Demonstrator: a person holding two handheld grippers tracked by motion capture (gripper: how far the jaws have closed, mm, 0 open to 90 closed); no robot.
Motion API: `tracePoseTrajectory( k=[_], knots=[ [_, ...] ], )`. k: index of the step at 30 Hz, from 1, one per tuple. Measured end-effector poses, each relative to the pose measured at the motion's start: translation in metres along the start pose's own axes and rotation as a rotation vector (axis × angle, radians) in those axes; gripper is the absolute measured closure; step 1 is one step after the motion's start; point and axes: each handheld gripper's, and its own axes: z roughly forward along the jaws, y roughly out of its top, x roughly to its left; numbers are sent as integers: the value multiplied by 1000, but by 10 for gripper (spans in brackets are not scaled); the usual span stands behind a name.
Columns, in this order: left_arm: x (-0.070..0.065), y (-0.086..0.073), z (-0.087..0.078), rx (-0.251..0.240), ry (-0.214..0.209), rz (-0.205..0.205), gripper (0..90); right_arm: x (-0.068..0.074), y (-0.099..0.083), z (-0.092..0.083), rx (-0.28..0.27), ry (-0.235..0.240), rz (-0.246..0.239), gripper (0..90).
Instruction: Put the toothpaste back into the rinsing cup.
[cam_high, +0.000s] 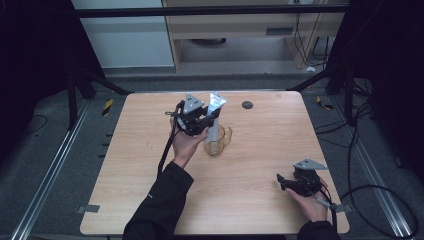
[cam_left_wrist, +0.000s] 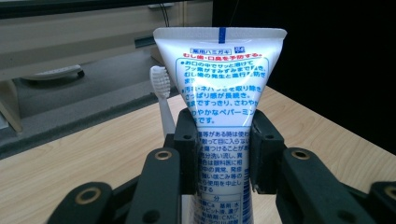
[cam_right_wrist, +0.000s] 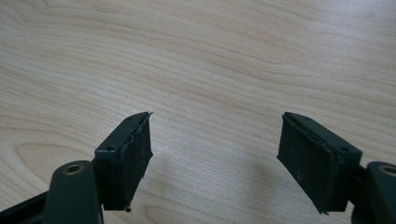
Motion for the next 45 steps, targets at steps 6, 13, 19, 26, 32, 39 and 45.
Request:
tracePoseTrajectory(
  k=[6, 13, 19, 26, 32, 39, 45],
  knots=[
    [-3, 3, 14, -10, -1, 0, 684, 1, 0, 0, 3, 5, 6, 256],
    [-2, -1, 22, -17, 12, 9, 684, -1, -1, 0, -6, 5, 1, 258],
    [1, -7, 29, -12, 26, 2, 683, 0, 0, -1, -5, 5, 2, 259],
    [4, -14, 34, -7, 23, 0, 683, -1, -1, -2, -8, -2, -4, 261],
    [5, -18, 37, 3, 23, 8, 682, 0, -1, -1, -4, 1, 2, 262],
    [7, -26, 37, -5, 19, 13, 681, 0, 0, -1, -7, 2, -1, 263],
    [6, -28, 35, -8, 14, 24, 680, 1, 0, -1, -8, 0, -3, 264]
  ],
)
